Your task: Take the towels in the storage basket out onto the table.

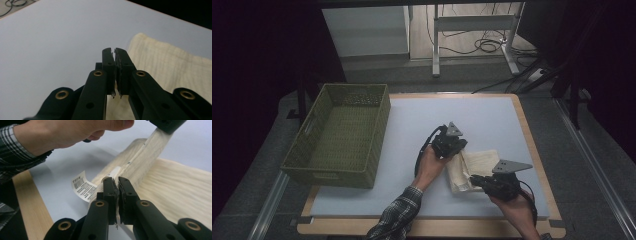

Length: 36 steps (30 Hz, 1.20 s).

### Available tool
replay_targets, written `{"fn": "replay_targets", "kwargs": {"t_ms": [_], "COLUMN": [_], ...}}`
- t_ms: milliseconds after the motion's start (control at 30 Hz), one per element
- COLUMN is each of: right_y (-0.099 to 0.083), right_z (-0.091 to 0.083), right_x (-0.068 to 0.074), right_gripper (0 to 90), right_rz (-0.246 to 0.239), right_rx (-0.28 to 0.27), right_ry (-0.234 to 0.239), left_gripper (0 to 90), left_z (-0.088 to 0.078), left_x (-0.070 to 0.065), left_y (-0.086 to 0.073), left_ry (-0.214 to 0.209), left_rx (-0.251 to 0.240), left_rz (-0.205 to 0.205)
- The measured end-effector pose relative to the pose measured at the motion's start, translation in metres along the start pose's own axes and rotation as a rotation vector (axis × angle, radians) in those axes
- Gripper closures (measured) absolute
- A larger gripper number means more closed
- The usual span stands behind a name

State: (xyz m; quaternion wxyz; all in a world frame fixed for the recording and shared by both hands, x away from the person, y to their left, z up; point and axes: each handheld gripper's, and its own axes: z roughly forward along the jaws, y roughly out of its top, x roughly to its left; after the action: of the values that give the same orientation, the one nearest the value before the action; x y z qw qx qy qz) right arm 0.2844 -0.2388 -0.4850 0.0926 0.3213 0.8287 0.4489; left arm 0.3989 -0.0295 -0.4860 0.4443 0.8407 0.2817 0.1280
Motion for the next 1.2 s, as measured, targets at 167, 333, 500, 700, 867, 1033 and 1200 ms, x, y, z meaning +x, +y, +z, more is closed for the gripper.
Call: {"fn": "replay_targets", "kwargs": {"t_ms": [167, 333, 500, 700, 867, 1033, 1200], "right_y": [-0.006, -0.012, -0.018, -0.025, -0.03, -0.035, -0.043], "right_z": [-0.011, -0.022, -0.031, -0.037, -0.037, -0.036, -0.032], "right_x": [-0.009, -0.017, -0.026, -0.032, -0.038, -0.045, -0.052], "right_gripper": [85.2, 85.2, 85.2, 85.1, 84.9, 84.8, 83.1], "right_rz": [0.02, 0.037, 0.049, 0.07, 0.077, 0.089, 0.114], "right_rx": [-0.006, -0.011, -0.008, -0.001, 0.005, 0.015, 0.036], "right_ry": [-0.02, -0.043, -0.069, -0.092, -0.104, -0.125, -0.135], "left_gripper": [86.9, 86.8, 86.7, 86.6, 86.5, 86.1, 73.7], "left_z": [0.015, 0.03, 0.044, 0.057, 0.067, 0.076, 0.081], "left_x": [-0.01, -0.019, -0.025, -0.031, -0.035, -0.035, -0.034], "left_y": [0.013, 0.026, 0.035, 0.04, 0.043, 0.043, 0.041], "left_ry": [-0.014, -0.024, -0.031, -0.04, -0.038, -0.032, -0.035], "left_rx": [0.002, 0.009, 0.021, 0.033, 0.049, 0.067, 0.07], "left_rz": [0.029, 0.063, 0.084, 0.1, 0.108, 0.104, 0.079]}}
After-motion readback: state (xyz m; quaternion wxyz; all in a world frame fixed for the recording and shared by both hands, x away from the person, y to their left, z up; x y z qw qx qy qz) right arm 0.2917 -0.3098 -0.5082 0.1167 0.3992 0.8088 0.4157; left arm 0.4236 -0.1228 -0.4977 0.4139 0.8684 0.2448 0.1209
